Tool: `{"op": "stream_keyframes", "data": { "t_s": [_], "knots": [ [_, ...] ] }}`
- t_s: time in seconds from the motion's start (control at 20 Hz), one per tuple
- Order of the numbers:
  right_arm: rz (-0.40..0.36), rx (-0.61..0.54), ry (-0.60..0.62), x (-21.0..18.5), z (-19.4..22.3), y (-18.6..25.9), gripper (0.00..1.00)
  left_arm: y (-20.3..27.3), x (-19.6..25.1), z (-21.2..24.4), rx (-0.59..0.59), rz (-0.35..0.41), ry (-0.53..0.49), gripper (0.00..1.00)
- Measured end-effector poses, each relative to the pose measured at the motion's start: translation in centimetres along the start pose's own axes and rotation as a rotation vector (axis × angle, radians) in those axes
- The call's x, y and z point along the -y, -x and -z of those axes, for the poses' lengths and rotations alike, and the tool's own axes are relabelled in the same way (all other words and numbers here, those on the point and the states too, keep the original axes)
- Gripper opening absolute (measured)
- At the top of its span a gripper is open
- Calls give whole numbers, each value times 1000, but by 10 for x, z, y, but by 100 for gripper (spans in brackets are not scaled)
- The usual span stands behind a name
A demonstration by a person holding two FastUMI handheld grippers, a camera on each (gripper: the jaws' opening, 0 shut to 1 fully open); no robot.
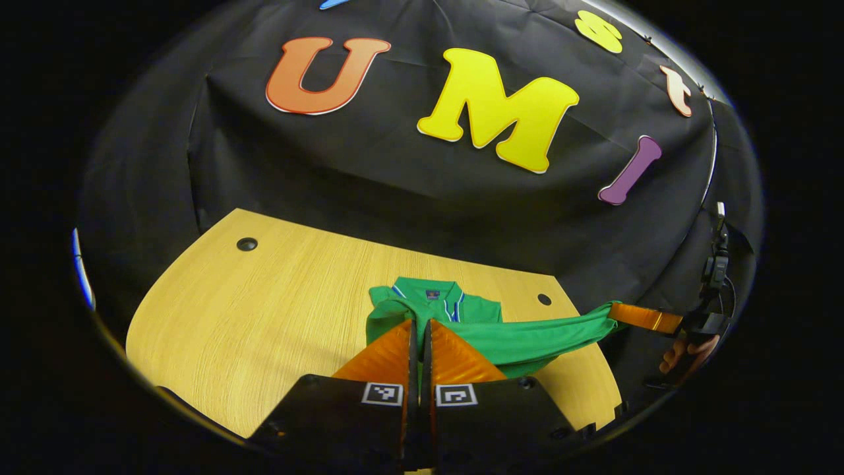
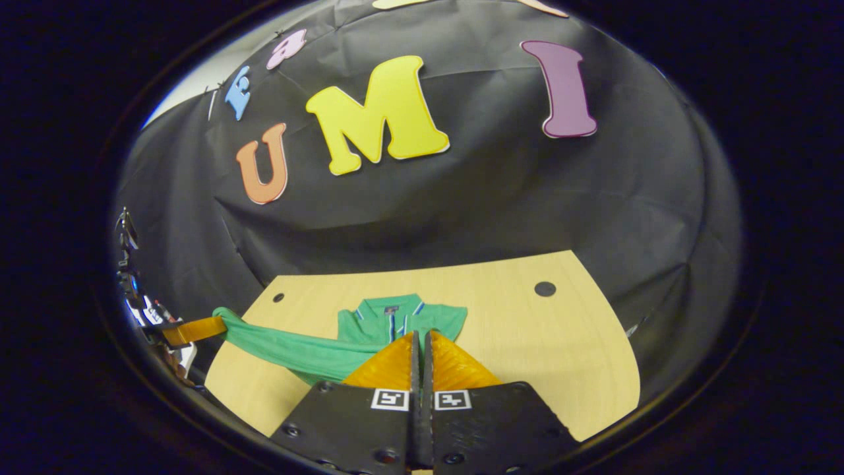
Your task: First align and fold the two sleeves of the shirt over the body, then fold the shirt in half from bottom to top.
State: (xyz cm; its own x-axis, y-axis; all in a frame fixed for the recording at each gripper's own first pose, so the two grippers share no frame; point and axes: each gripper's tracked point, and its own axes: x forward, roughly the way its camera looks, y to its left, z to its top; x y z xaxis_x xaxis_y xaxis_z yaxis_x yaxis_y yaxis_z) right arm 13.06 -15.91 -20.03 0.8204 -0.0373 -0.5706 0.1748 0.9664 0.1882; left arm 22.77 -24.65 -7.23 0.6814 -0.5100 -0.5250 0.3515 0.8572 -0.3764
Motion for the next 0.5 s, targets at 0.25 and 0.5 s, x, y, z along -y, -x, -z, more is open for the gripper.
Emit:
{"op": "stream_keyframes", "data": {
  "t_s": [0.25,0.5],
  "knots": [
    [-5,13,20,9,-35,-57,0,-61,-3,-33,20,1,-17,6],
    [-8,19,41,20,-59,-115,0,-114,-25,-50,24,-21,-2,6]
  ]
}}
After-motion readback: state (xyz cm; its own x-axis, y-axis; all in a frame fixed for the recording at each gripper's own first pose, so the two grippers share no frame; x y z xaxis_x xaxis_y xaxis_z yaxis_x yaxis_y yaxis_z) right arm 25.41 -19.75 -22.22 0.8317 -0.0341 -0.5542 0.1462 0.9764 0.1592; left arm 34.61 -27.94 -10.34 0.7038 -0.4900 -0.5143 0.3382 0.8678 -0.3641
